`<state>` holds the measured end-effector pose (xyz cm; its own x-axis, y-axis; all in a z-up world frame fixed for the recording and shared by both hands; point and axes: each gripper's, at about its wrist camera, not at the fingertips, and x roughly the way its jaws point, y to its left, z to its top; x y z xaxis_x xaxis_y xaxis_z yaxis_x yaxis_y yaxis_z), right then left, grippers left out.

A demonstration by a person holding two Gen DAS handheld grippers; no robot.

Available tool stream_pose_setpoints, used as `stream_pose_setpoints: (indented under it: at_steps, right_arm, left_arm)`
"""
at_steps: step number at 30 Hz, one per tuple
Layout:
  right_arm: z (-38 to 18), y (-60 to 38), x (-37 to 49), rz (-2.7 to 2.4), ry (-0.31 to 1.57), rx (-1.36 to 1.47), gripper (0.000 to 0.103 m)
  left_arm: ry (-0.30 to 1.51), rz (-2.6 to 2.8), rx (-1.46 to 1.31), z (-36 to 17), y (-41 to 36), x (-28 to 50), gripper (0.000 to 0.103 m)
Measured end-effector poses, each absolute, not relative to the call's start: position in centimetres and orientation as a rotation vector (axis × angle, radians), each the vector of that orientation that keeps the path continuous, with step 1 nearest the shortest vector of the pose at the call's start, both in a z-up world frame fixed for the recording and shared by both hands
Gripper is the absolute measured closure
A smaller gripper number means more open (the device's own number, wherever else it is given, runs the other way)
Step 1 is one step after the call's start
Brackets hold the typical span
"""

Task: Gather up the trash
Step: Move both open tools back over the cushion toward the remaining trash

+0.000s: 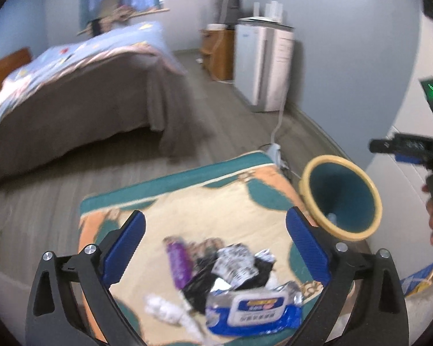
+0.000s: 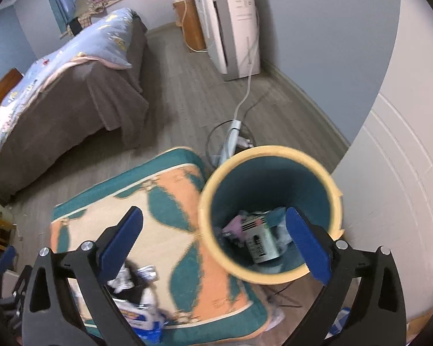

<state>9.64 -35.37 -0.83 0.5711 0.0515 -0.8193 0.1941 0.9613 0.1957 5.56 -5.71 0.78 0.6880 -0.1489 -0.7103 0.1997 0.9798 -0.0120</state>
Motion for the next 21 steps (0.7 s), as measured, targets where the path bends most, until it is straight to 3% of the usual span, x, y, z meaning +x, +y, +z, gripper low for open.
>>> stream_pose_setpoints:
  at_steps: [7, 17, 21]
  right_arm:
    - [-1.8, -30.5, 8.4, -0.018, 0.979, 0.217, 0.006]
    - [-6.5, -24.4, 9.2, 0.063, 1.090, 0.138, 0.006]
    - [-8.2, -22.6, 8.6, 0.116, 1.118, 0.126, 0.006]
  left_arm:
    - [0.739, -0.029, 0.055, 0.5, -0.8, 4.3, 0.005]
    - [0.868, 0.052, -0.065, -3.4, 4.2, 6.8, 0.005]
    - [0.895, 0.075, 0.021, -4.6, 4.4, 7.1, 0.005]
